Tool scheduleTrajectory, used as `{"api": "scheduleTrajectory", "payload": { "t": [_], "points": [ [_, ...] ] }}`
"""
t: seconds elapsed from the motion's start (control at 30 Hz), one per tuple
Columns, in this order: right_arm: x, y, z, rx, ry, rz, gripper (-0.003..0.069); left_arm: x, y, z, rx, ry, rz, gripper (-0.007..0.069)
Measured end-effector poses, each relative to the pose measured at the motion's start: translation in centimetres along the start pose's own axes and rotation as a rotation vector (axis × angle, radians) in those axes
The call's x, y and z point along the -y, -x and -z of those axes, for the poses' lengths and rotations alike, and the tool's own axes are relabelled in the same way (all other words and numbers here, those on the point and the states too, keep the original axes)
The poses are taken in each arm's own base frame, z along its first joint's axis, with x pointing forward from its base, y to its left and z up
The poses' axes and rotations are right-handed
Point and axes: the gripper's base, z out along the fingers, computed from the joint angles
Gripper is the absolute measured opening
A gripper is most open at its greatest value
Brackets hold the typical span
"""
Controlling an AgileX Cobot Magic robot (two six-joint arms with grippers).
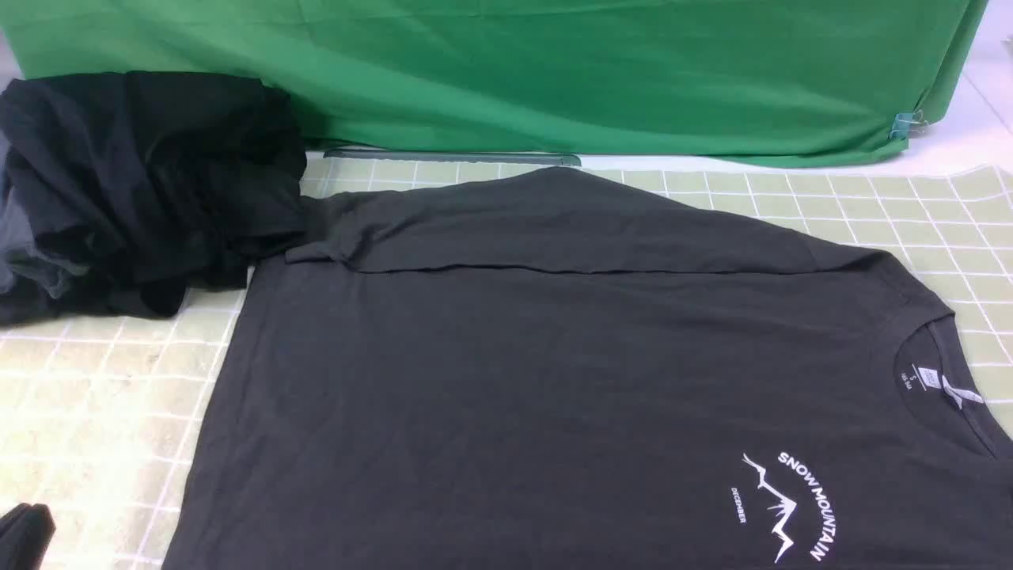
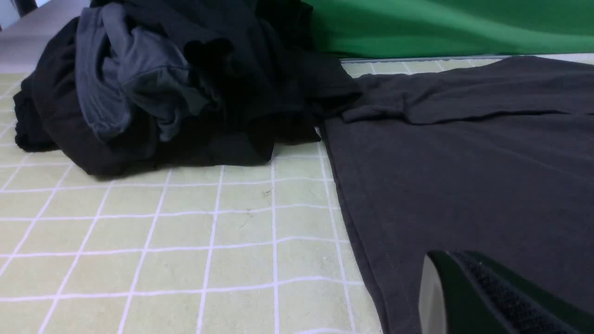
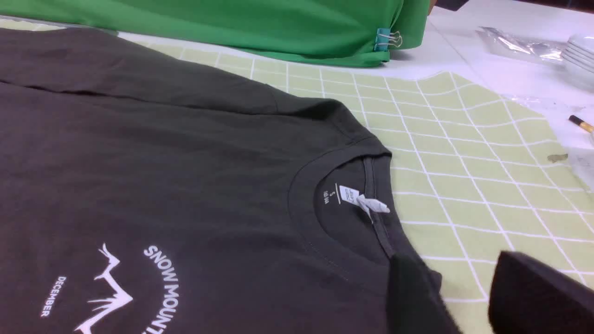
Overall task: Fold a long-sleeved shirt over a green coffee tablecloth.
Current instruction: 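Grasp the left edge of the dark T-shirt lying flat on the table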
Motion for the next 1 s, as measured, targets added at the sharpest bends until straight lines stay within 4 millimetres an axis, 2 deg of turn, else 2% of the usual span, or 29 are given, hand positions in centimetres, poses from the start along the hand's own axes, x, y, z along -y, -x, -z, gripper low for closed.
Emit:
{"api": "scheduleTrajectory", "payload": {
  "t": [0.7,0.77,0.83,0.93,1.0],
  "points": [
    [0.0,0.0,0.0,0.0,0.0,0.001,0.0242,-0.2,0.2,0.0,0.027,0.018,-0.071,0.0003],
    [0.0,0.0,0.0,0.0,0.0,0.001,0.0242,-0.1,1.0,0.1,0.115,0.008,0.032,0.0003],
    [0.0,0.0,0.0,0.0,0.0,0.001,0.0242,-0.3,2.4,0.3,0.268,-0.005,0.303,0.0003],
    [0.0,0.0,0.0,0.0,0.0,0.001,0.0242,-1.3,3.9,1.0,0.478,0.006,0.598,0.0003],
    [0.0,0.0,0.0,0.0,0.0,0.001,0.0242,-1.9,4.7,1.5,0.606,0.018,0.69,0.0003]
  ]
}}
